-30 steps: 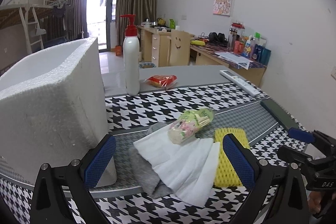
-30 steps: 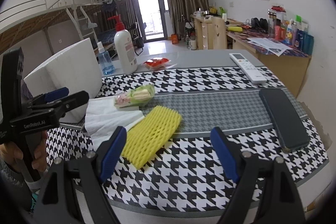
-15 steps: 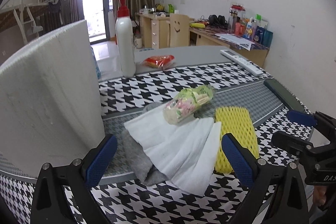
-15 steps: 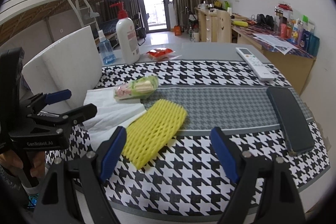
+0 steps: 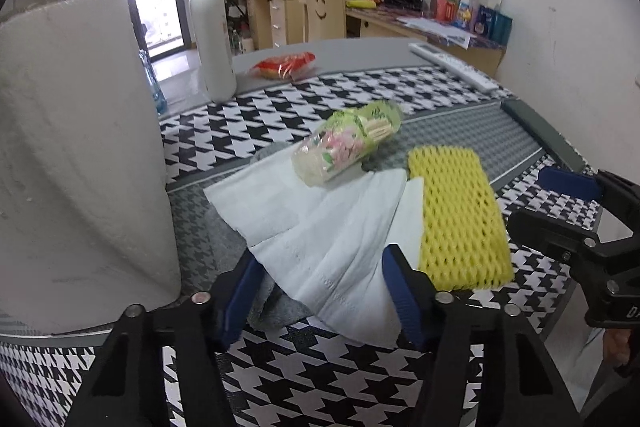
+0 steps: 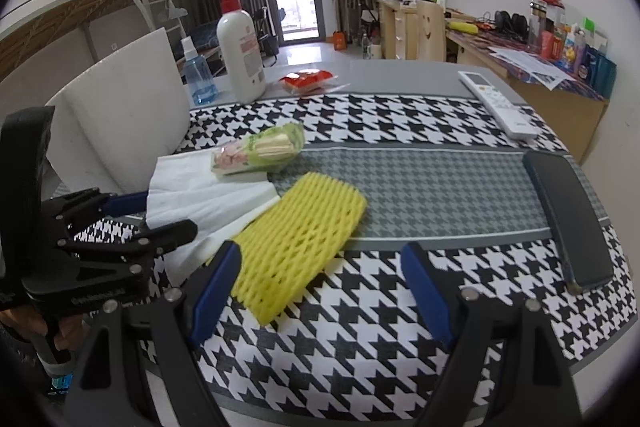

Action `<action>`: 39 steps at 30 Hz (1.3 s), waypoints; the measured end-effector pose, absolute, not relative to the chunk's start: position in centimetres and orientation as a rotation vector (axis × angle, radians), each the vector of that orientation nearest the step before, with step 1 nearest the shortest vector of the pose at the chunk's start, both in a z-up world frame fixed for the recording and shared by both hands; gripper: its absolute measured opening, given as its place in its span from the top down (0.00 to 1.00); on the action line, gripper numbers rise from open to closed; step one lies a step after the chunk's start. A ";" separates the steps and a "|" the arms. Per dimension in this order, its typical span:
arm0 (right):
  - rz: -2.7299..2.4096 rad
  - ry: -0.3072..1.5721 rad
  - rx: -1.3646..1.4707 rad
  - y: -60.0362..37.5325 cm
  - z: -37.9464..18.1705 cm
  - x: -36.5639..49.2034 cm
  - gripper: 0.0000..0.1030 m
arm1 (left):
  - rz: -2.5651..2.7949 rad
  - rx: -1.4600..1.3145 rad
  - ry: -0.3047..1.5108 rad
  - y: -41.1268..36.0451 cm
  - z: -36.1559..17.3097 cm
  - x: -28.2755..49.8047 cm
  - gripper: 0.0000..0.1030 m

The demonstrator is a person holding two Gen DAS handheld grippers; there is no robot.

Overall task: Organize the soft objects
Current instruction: 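Close the right tool on the yellow foam net while the left tool grips the white tissues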

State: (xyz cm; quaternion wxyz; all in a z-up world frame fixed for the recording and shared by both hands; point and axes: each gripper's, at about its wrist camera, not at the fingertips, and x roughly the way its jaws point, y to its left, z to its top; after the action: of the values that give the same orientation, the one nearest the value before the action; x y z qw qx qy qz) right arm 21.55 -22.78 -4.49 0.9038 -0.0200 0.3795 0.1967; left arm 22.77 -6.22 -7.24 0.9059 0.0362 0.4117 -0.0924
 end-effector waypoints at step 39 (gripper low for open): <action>0.448 0.840 0.054 -23.1 -4.2 22.2 0.91 | -0.256 0.042 0.684 -5.9 -2.2 20.1 0.93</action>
State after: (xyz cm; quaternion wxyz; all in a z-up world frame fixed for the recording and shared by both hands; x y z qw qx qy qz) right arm 22.20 -23.08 -4.20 0.8884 0.0258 0.4044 0.2157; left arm 20.06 -5.94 -2.21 0.9339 0.0206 0.3344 -0.1250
